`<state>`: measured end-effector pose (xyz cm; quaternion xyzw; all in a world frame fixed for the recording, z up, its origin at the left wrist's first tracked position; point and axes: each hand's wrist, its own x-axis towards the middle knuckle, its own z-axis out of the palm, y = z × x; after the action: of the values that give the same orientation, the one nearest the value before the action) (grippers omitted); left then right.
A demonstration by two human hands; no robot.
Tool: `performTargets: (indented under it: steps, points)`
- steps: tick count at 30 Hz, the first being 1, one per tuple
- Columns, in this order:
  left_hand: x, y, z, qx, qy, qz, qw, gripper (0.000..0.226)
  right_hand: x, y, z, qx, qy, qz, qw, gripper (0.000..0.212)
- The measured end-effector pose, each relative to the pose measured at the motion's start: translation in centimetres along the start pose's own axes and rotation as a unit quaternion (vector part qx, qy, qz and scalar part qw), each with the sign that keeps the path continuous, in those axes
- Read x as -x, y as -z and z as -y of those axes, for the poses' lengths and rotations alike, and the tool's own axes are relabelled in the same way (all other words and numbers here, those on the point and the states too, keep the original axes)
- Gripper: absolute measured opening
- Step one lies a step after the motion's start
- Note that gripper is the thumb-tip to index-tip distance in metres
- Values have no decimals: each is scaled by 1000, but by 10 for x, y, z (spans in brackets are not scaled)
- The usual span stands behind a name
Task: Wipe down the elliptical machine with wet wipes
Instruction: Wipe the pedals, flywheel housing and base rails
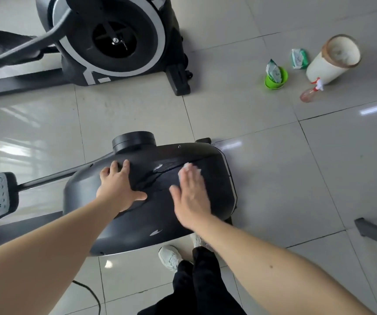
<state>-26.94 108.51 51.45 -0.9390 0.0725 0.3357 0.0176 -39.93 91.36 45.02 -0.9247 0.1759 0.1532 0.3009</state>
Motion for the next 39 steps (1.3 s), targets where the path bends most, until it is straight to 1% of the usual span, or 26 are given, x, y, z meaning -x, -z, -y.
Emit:
performTargets:
  steps: [2, 3, 5, 8, 9, 10, 12, 14, 15, 16, 18, 20, 21, 23, 25, 27, 28, 30, 35, 37, 39]
  points:
    - [0, 0, 0, 4, -1, 1, 1000, 123, -28, 13, -20, -22, -110, -5, 994, 73]
    - [1, 0, 0, 6, -2, 2, 1000, 123, -35, 18, -24, -33, -145, 5, 989, 72]
    - [2, 1, 0, 7, -2, 3, 1000, 123, -26, 16, -14, -34, -145, 8, 989, 74]
    - [3, 2, 0, 11, -4, 4, 1000, 123, 22, 5, 6, -7, -72, 20, 997, 89]
    - [3, 2, -1, 13, -3, 4, 1000, 123, 22, 6, 2, 2, -61, 26, 998, 89]
    - [3, 2, -2, 12, -2, 3, 1000, 123, 13, 9, -4, 4, -67, 25, 997, 84]
    - [2, 3, -3, 9, -3, 7, 1000, 124, -20, 17, -17, -1, -128, 19, 992, 71]
    - [2, 3, -2, 10, 1, 9, 1000, 124, -37, 20, -23, -17, -182, 19, 983, 70]
    - [2, 3, -2, 9, 3, 8, 1000, 125, -33, 16, -18, -15, -183, 11, 983, 71]
    - [2, 3, -2, 9, 5, 8, 1000, 125, -21, 9, -10, -14, -169, 1, 986, 76]
    - [1, 4, -3, 9, 6, 7, 1000, 125, 19, -5, 6, -23, -91, 4, 996, 86]
    - [1, 3, -3, 10, 7, 7, 1000, 125, 43, -10, 2, -26, -19, 23, 999, 92]
    - [1, 3, -3, 9, 8, 7, 1000, 125, 41, -9, -4, -27, -7, 32, 999, 92]
    - [1, 3, -4, 8, 4, 7, 1000, 124, 18, -2, -22, -25, -35, 21, 999, 89]
    - [0, 4, -4, 11, 2, 5, 1000, 124, -15, 9, -36, -22, -102, 6, 995, 83]
    - [2, 3, -4, 14, 3, 4, 1000, 123, -40, 20, -40, -8, -169, 19, 985, 79]
    - [2, 3, -3, 14, 4, 2, 1000, 123, -47, 22, -35, -2, -184, 25, 983, 80]
    - [2, 3, -3, 15, 5, 2, 1000, 122, -49, 22, -20, -4, -171, 29, 985, 83]
    - [2, 3, -4, 20, 7, 1, 1000, 122, -27, 20, 4, 22, -74, -6, 997, 83]
    - [3, 4, -5, 20, 7, -2, 1000, 122, -23, 18, 6, 29, -49, 9, 998, 85]
    - [4, 5, -5, 22, 9, -1, 1000, 121, -18, 11, 16, 19, -42, 24, 999, 92]
